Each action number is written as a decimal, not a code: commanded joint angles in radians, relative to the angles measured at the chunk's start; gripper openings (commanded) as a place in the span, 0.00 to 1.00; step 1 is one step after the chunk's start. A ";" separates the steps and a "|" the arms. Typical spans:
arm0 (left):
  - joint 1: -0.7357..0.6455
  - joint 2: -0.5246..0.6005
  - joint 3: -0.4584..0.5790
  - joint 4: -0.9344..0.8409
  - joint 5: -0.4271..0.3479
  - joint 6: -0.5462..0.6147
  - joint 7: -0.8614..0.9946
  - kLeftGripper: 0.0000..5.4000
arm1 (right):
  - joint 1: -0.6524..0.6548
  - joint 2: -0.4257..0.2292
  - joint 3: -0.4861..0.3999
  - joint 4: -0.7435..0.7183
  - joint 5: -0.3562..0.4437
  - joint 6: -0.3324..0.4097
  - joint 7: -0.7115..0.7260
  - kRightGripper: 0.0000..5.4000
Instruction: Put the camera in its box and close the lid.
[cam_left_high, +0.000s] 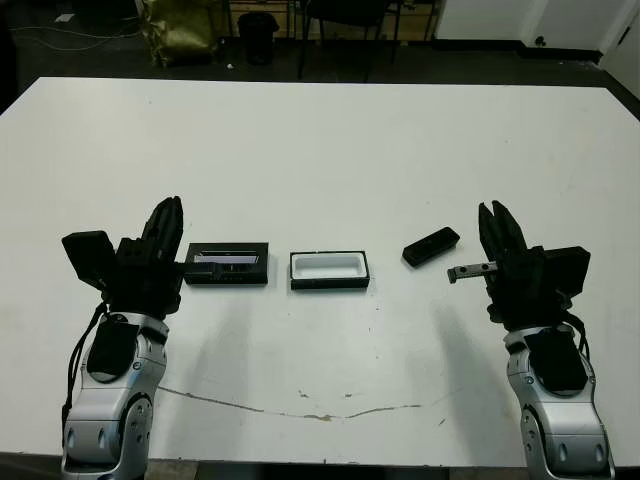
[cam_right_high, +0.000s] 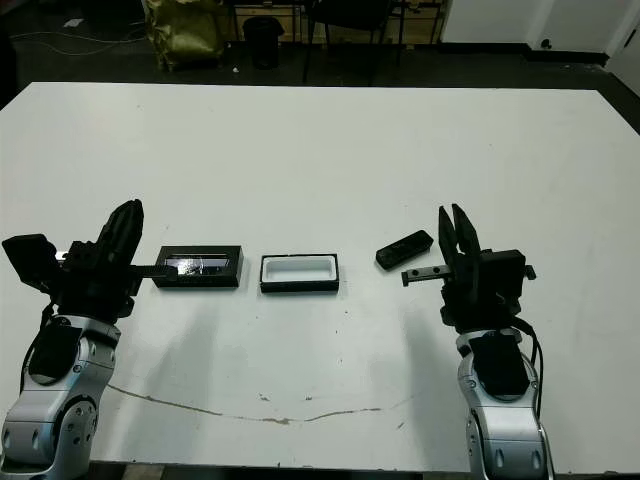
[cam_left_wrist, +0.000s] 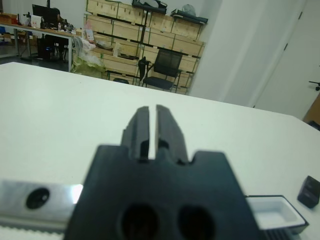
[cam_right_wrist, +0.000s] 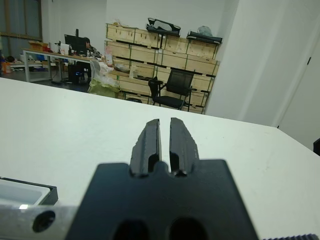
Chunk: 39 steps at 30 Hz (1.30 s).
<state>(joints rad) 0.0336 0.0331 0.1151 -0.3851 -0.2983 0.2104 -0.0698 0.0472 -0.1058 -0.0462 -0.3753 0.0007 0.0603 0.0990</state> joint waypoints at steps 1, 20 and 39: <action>0.005 -0.002 -0.005 0.024 0.003 0.006 -0.002 0.01 | 0.008 -0.009 0.000 0.015 0.005 -0.002 0.007 0.00; 0.006 -0.004 -0.036 0.020 0.011 0.014 0.005 0.01 | -0.170 -0.184 -0.092 0.065 0.049 0.141 0.121 0.00; 0.005 0.008 -0.033 0.009 0.021 0.018 0.006 0.01 | -0.900 -0.557 0.237 0.807 -0.226 -0.066 0.607 0.00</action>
<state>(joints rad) 0.0281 0.0326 0.0796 -0.3846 -0.2908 0.2187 -0.0676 -0.8346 -0.6543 0.1621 0.3870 -0.2056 0.0077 0.6792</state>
